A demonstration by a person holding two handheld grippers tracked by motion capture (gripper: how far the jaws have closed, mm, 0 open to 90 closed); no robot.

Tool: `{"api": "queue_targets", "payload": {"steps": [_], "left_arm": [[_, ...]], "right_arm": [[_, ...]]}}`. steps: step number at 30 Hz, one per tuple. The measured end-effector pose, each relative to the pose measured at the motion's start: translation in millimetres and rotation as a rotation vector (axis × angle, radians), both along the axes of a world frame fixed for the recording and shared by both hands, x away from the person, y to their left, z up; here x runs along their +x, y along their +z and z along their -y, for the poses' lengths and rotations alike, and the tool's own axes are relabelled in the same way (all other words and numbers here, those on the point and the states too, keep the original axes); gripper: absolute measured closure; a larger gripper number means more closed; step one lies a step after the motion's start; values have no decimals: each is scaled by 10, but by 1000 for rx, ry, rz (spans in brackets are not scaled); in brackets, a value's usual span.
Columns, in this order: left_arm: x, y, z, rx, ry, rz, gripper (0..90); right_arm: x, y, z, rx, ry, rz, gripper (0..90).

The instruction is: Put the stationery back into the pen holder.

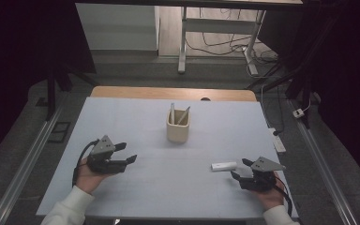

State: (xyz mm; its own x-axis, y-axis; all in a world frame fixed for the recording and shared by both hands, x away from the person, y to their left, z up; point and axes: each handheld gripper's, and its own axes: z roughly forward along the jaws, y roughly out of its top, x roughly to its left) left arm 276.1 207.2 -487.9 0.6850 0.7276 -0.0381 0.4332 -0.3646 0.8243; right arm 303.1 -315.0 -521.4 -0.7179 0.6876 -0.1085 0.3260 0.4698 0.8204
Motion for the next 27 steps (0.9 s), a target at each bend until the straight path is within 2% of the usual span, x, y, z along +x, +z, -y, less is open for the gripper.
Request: {"api": "queue_targets", "payload": {"steps": [8, 11, 14, 16, 21, 27], "left_arm": [[-188, -116, -142, 8, 27, -20, 344], [-227, -161, -165, 18, 32, -31, 344], [-240, -192, -176, 23, 35, -39, 343], [-241, -202, -184, 24, 37, -42, 343], [-239, -218, -178, 30, 43, -46, 342], [-236, -236, -159, 45, 40, -49, 341]], "right_arm": [[2, -1, -7, 1, 10, -2, 296], [0, 18, -7, -3, 3, 10, 301], [0, 53, -23, -9, 15, 12, 308], [6, 91, -44, -30, 20, 17, 319], [42, 177, -109, -59, 60, -4, 340], [76, 206, -178, -98, 89, -29, 340]]}}
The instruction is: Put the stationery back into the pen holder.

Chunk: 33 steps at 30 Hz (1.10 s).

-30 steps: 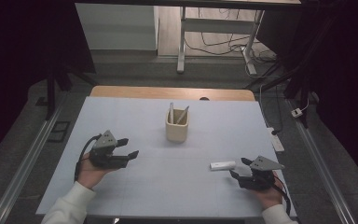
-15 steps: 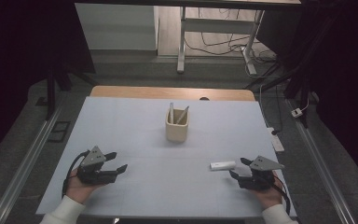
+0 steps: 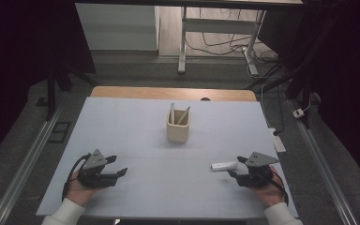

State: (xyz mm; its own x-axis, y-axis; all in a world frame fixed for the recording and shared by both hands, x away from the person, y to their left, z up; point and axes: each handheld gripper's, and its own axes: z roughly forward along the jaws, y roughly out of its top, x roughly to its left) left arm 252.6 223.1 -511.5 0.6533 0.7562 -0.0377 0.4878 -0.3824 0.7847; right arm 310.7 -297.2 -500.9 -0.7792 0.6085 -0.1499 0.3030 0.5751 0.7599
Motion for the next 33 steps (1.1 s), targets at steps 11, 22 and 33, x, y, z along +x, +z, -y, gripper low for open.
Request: {"api": "queue_targets", "payload": {"steps": [11, 22, 33], "left_arm": [[-1, -14, 4, 3, -1, 2, 342], [4, -32, -2, 6, 0, -5, 342], [4, -34, -1, 6, 0, -8, 341]], "right_arm": [[44, 68, -87, -60, 30, -23, 335], [158, 281, -132, -100, 43, -41, 313], [376, 504, -221, -149, 103, -137, 313]]}}
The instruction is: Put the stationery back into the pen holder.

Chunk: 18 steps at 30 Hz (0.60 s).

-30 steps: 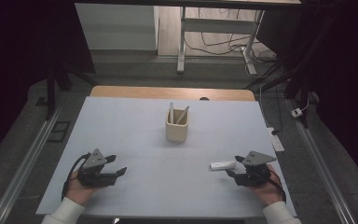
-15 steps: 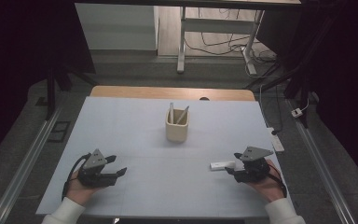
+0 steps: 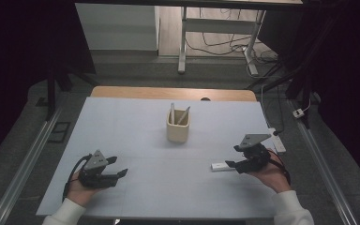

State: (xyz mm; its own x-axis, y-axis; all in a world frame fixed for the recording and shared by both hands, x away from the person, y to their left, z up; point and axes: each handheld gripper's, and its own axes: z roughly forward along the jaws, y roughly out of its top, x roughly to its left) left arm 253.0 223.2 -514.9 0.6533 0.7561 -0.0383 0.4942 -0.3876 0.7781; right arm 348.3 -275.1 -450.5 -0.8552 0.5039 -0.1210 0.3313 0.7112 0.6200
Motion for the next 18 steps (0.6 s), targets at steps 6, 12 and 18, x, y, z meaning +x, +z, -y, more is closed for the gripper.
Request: {"api": "queue_targets", "payload": {"steps": [6, 12, 18], "left_arm": [[6, -15, -7, 3, -1, -6, 341], [0, -24, 11, 6, -8, -9, 341], [1, -31, 28, 11, -15, -12, 341]], "right_arm": [[97, -12, -69, -56, 45, -41, 318], [142, -126, -82, -103, 65, -85, 321], [175, -249, -120, -161, 86, -133, 331]]}}
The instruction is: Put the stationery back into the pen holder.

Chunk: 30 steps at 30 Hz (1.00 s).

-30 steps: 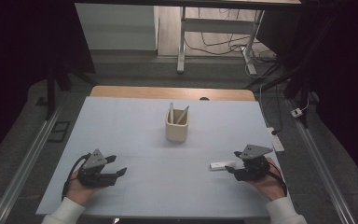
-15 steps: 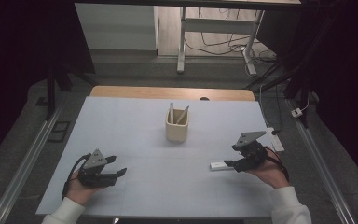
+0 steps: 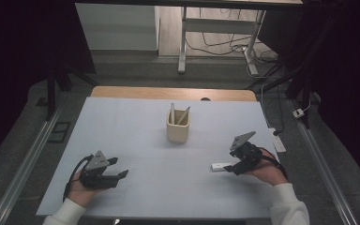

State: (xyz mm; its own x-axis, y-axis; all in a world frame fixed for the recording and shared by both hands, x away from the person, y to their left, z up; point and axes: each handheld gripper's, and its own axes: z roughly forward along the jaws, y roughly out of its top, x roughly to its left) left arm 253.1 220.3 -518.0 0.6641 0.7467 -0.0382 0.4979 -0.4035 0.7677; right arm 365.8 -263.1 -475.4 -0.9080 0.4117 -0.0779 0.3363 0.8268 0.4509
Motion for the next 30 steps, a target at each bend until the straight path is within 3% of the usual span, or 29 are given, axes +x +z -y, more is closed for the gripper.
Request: {"api": "queue_targets", "payload": {"steps": [4, 14, 30], "left_arm": [[6, -7, -8, -1, 1, -3, 341], [8, -10, -20, -1, 12, 3, 341], [6, -15, -27, 0, 20, 9, 341]], "right_arm": [[14, -50, -39, -37, 6, -18, 354], [34, -117, -41, -78, 50, -42, 470], [31, -175, -25, -127, 134, 11, 637]]}}
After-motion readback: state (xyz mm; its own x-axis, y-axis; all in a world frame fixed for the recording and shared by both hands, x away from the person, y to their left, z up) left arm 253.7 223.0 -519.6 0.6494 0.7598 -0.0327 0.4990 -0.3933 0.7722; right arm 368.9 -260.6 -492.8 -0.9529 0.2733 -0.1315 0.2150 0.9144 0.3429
